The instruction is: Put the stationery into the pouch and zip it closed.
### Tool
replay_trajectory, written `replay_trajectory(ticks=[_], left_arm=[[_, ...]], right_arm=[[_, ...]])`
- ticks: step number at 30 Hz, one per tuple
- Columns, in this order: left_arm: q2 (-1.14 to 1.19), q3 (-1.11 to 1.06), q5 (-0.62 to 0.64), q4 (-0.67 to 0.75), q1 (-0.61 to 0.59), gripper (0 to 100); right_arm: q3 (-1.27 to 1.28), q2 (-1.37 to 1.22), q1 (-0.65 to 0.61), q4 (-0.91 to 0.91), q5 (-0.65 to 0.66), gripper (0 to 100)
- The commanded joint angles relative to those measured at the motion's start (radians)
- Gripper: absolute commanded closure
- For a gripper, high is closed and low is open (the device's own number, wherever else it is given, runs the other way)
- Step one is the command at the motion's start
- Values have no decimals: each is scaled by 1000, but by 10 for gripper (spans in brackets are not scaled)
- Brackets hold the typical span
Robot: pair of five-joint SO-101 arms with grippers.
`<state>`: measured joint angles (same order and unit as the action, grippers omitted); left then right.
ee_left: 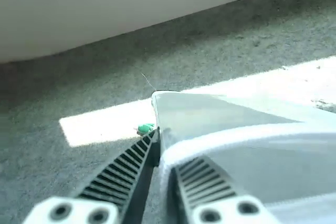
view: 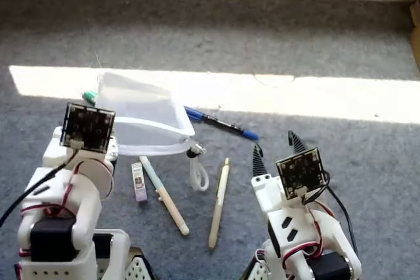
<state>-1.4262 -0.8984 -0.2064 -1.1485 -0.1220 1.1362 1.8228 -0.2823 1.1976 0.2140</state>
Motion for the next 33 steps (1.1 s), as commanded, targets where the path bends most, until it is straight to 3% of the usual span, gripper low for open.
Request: replay_trajectory(ticks=[1,10,19,27,33], left_arm=[[193,225,64,-71,-7,993],[470,437,196,-100,-2,993],[774,631,299,-120,-2,993],[811,610,334,-169,-1,993],[811,562,327,-180,-33,993]], right_arm=[[-4,-10,12,-25,8,781],[-5,-35,12,-27,8,781],[-13,-325,12,-53,5,781],[-42,-421,12,-73,5,781],[-156,-657,12,-74,5,781]])
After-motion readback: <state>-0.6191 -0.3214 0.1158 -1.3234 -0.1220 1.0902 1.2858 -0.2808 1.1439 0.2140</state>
